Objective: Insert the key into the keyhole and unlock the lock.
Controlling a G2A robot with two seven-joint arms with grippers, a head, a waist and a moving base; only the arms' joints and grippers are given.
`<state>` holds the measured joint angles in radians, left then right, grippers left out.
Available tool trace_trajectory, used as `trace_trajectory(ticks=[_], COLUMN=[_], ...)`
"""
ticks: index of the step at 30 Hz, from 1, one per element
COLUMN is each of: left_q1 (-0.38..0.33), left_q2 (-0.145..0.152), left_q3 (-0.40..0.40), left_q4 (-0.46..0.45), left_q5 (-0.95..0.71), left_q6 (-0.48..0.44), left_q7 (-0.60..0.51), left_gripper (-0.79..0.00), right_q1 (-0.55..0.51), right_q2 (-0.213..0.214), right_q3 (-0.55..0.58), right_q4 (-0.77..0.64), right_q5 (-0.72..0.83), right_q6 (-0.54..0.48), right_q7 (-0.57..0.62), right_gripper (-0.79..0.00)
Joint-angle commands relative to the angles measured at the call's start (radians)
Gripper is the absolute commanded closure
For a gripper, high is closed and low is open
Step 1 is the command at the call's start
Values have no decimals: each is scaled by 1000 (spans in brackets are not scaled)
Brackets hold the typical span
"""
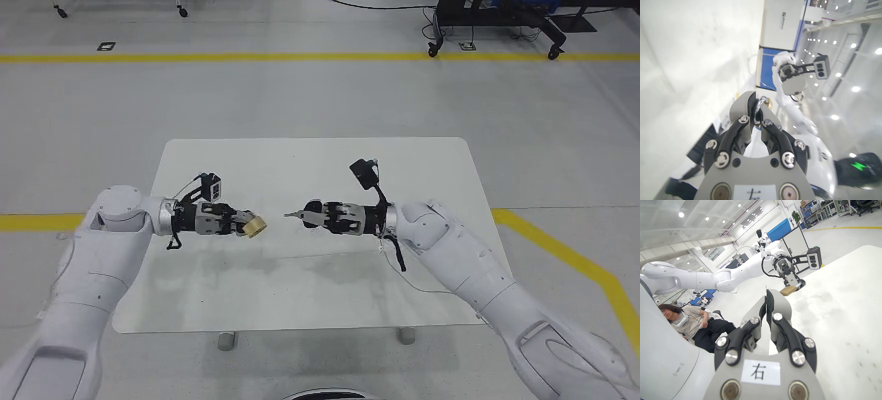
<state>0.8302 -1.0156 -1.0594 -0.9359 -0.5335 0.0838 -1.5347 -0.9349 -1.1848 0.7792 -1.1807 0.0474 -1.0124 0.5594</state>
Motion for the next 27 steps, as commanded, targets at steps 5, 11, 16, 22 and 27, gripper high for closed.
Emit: trace_trajectory(ticks=[5, 11, 16, 22, 27], left_q1=[-128, -203, -224, -206, -181], left_q2=[-57, -98, -118, -129, -130], left_q3=[153, 225, 201, 155, 137], left_q4=[128, 205, 248, 235, 198], left_q5=[-93, -163, -248, -339, -380], left_q6=[4, -59, -225, -373, -373], left_q7=[-1, -1, 1, 17, 4], left_gripper=[0, 0, 0, 0, 0], right_q1=[-74, -128, -143, -146, -146], right_q2=[23, 28, 24, 16, 16], right_q3=[99, 150, 153, 142, 142], right_q4=[-76, -122, -118, -98, -98], right_q5=[-7, -59, -77, -62, -62], right_q6=[0, 0, 0, 0, 0], right_q7=[-91, -164, -197, -222, -222], right_gripper=[0, 0, 0, 0, 0])
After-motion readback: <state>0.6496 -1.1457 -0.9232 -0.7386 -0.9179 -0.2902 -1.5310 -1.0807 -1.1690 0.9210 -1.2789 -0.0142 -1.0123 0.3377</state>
